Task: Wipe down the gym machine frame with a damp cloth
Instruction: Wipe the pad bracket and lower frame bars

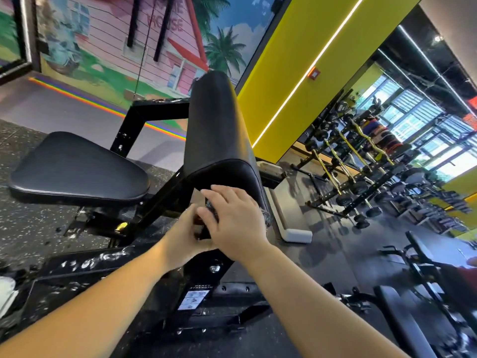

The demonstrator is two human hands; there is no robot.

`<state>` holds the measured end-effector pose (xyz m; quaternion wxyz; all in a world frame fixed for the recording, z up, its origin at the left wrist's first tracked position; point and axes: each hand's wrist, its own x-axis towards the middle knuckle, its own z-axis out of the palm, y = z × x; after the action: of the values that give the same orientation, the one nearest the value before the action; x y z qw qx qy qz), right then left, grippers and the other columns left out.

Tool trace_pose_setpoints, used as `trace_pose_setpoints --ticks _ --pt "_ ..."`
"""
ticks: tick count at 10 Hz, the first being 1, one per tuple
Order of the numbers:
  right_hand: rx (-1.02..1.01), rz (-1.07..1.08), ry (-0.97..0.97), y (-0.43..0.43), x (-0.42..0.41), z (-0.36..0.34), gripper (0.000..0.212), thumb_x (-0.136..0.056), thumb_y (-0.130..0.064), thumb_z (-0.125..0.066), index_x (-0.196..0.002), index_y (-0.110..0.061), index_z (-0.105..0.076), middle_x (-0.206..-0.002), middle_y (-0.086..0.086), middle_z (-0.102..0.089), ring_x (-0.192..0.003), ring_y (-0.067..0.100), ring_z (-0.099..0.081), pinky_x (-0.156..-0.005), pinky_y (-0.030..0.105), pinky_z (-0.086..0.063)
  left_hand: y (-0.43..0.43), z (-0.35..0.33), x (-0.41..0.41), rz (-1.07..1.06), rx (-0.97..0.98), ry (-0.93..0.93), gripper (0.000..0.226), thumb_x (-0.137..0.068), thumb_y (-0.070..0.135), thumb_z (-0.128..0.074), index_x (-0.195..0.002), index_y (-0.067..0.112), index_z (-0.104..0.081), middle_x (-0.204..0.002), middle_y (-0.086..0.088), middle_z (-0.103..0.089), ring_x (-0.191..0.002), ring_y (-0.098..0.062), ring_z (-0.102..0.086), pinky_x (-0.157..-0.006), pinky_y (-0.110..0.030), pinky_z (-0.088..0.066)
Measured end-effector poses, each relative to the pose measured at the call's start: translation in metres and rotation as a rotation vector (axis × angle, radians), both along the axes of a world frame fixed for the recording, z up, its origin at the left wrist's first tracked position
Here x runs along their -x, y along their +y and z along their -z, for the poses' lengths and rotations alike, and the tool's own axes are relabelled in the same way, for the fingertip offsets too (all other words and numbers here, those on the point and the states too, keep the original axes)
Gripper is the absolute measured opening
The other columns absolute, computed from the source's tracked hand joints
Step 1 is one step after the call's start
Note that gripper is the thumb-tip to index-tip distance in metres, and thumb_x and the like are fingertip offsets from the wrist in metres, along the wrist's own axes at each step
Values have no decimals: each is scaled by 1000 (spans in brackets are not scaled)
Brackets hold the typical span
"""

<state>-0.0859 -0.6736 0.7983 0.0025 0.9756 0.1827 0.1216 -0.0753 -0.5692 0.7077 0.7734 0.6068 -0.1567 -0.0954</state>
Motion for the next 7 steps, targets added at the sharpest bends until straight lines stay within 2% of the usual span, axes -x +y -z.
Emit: trace_pose_setpoints --ticks 1,2,3,4,5,6,7 --pt "93 -233 -34 23 1 10 33 -88 -41 -47 -99 -25 -73 -100 -4 -70 -96 21 -61 -83 32 -46 -7 -6 0 -190 -18 7 13 -80 22 -60 -92 15 -61 -59 15 -64 -60 -2 -64 -49 -8 -44" --pt "619 -389 -57 35 3 3 23 -92 -27 -48 -106 -33 -66 -98 -9 -62 -91 14 -57 -66 25 -35 -10 -18 8 -102 -50 274 23 -87 9 -47 -66 12 -57 -58 5 -50 -71 -28 -61 -58 -19 -40" --pt "-42 -285 162 32 8 -9 24 -98 -17 -50 -114 -22 -67 -106 -1 -65 -100 19 -59 -78 30 -47 -9 -36 17 -110 -63 333 28 -92 -5 -36 -108 -5 -59 -98 -17 -62 -80 -23 -56 -74 -10 -44" --pt "-1342 83 348 17 15 -38 12 -91 -29 -62 -91 -21 -71 -90 1 -71 -89 19 -68 -85 42 -55 6 -29 10 66 32 281 59 -79 21 -73 -130 27 -45 -126 5 -54 -118 -18 -52 -101 -29 -40" --pt "-1911 211 444 -9 6 -51 36 -82 -48 -59 -100 -16 -62 -98 10 -69 -93 27 -67 -81 44 -55 14 -18 10 84 -119 169 82 -55 28 -87 -123 37 -42 -120 20 -47 -121 -7 -46 -105 -32 -37" --pt "-1326 223 207 -20 3 -37 11 -86 -32 -67 -95 -26 -64 -99 -4 -69 -99 12 -64 -91 39 -51 14 -17 12 21 -167 97 83 -71 17 -79 -137 30 -31 -124 16 -43 -121 -3 -41 -95 -15 -35" --pt "-660 71 -104 -38 3 -18 18 -92 -18 -62 -97 -35 -64 -112 -15 -60 -106 -4 -54 -96 22 -44 14 -14 12 28 -185 30 89 -68 23 -81 -141 25 -31 -131 13 -44 -124 -4 -45 -92 -9 -39"
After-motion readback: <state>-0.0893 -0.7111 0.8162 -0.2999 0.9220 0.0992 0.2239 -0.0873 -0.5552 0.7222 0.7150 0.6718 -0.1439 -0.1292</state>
